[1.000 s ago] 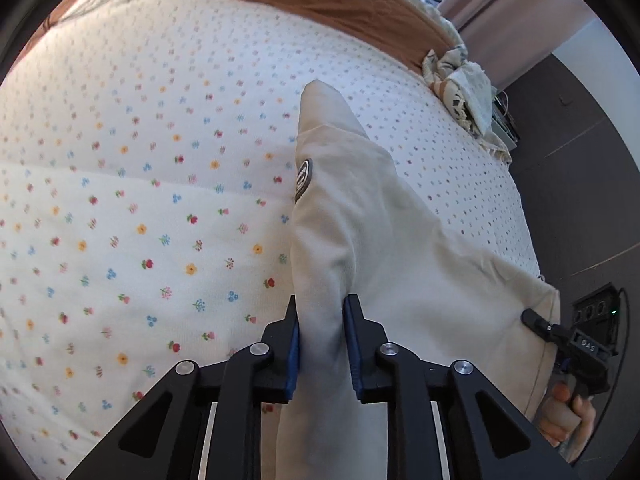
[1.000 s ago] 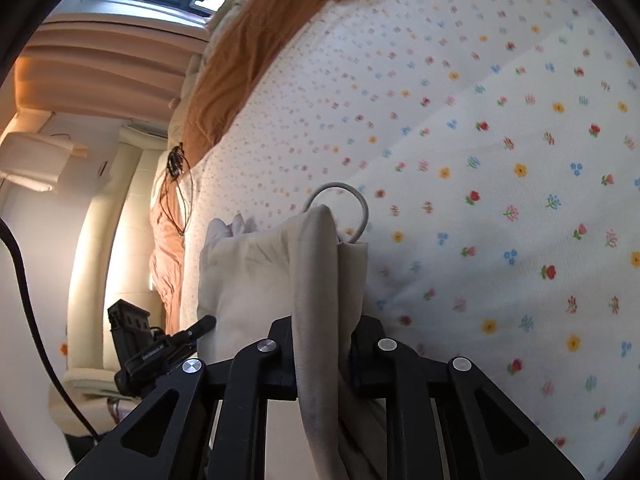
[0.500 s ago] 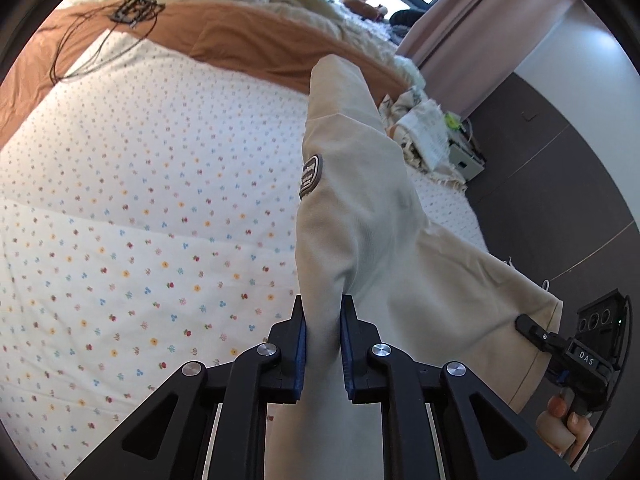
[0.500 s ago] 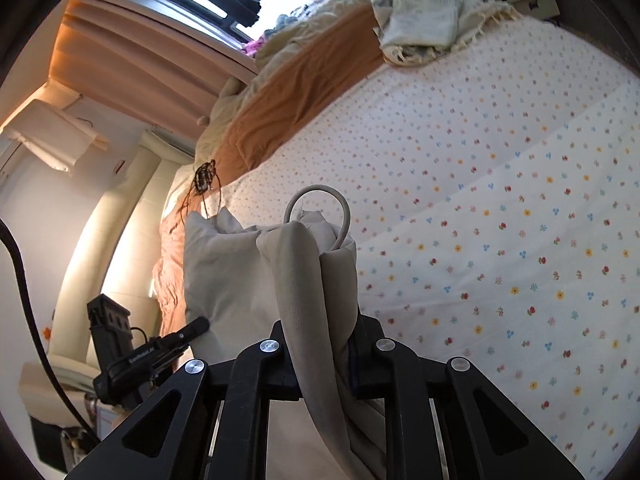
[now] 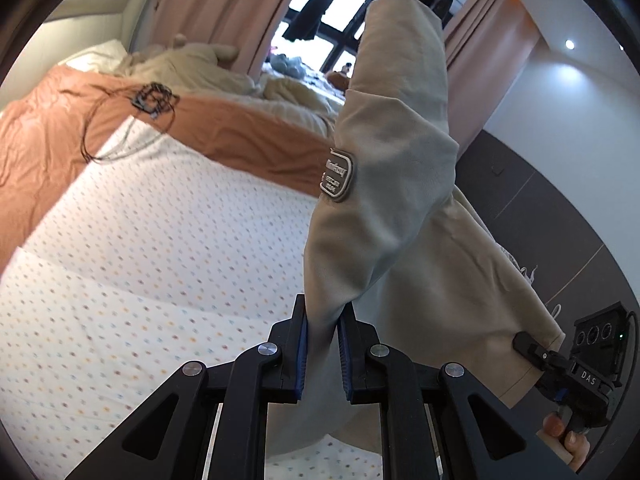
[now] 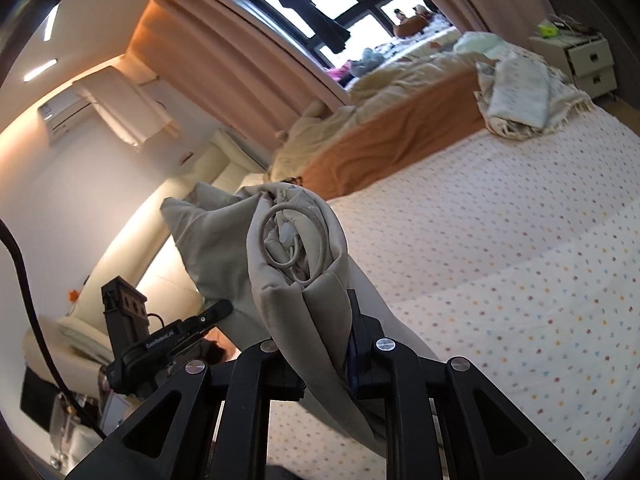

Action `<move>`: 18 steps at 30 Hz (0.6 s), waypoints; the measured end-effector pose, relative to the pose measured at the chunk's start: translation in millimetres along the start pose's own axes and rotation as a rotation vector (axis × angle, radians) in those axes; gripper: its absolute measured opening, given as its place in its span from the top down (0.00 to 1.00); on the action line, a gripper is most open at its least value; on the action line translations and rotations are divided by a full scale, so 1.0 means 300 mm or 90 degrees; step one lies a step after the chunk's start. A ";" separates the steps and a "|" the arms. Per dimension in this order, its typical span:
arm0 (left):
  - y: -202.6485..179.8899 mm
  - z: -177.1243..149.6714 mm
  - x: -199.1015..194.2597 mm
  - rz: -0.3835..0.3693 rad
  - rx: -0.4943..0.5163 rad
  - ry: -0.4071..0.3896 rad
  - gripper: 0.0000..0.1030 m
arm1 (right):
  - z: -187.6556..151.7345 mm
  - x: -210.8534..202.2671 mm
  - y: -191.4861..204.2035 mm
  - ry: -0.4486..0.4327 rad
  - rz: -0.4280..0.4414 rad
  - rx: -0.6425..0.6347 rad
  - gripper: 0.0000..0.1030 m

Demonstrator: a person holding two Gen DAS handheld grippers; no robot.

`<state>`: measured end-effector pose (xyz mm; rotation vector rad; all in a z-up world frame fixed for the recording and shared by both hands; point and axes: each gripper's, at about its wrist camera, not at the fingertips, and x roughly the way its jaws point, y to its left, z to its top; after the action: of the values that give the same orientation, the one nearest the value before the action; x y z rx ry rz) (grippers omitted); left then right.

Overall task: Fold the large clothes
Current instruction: 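Lift the folded jacket with both tools and carry it toward the headboard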

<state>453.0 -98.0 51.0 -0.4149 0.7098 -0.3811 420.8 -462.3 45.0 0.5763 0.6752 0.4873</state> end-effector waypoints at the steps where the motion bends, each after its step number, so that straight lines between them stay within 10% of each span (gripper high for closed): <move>1: 0.019 0.010 -0.035 0.004 -0.001 -0.008 0.87 | -0.001 0.017 0.027 0.000 0.010 0.000 0.84; 18: 0.553 0.196 -0.601 0.116 -0.079 -0.132 0.88 | -0.149 0.477 0.641 0.114 0.184 -0.070 0.84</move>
<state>400.0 141.5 108.6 -0.4950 0.5654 -0.1191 443.2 -221.5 75.7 0.5320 0.7331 0.8492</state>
